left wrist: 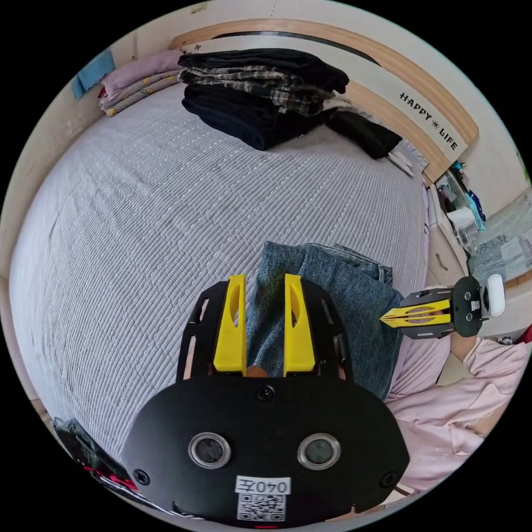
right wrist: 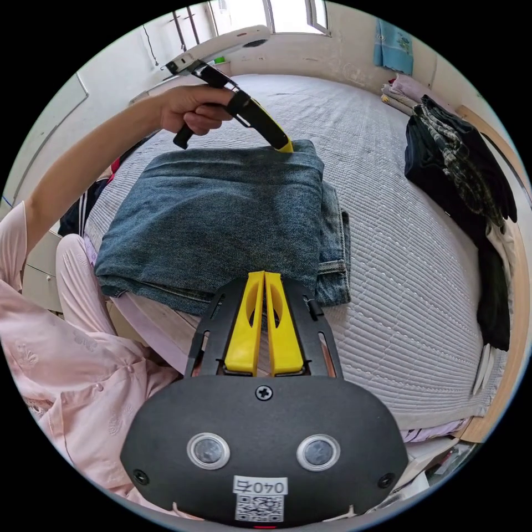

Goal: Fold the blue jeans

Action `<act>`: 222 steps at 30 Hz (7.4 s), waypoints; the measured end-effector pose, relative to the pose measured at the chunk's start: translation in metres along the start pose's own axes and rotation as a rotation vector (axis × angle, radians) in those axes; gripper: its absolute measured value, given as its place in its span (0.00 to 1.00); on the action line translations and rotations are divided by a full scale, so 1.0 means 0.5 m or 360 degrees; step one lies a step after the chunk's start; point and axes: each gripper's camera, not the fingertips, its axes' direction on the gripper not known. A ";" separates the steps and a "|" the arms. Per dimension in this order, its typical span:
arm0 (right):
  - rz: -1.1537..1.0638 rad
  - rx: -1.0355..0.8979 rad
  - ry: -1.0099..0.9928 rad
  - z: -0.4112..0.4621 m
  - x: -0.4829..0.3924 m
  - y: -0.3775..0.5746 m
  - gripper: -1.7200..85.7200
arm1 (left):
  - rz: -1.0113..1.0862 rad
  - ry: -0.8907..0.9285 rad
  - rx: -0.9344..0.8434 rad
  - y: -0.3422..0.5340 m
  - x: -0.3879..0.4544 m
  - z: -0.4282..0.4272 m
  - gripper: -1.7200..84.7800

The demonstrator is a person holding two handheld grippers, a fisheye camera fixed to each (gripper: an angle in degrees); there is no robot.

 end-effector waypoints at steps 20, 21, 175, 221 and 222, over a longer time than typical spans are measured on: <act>0.0000 -0.0013 0.0059 -0.057 0.020 -0.046 0.01 | -0.0194 -0.0201 0.0401 0.202 0.053 -0.135 0.01; 0.0012 -0.0005 0.0073 -0.063 0.019 -0.051 0.01 | -0.0192 -0.0239 0.0371 0.251 0.077 -0.141 0.01; 0.0185 -0.0067 -0.0530 0.176 0.394 -0.064 0.26 | -0.1357 0.0257 0.0634 1.038 0.112 0.131 0.13; 0.0467 0.0057 -0.1055 0.216 0.666 0.117 0.24 | -0.1059 0.0412 0.0521 0.916 -0.203 -0.013 0.06; 0.0499 0.0079 -0.1092 0.216 0.680 0.122 0.24 | -0.1087 0.0419 0.0575 0.927 -0.216 -0.025 0.06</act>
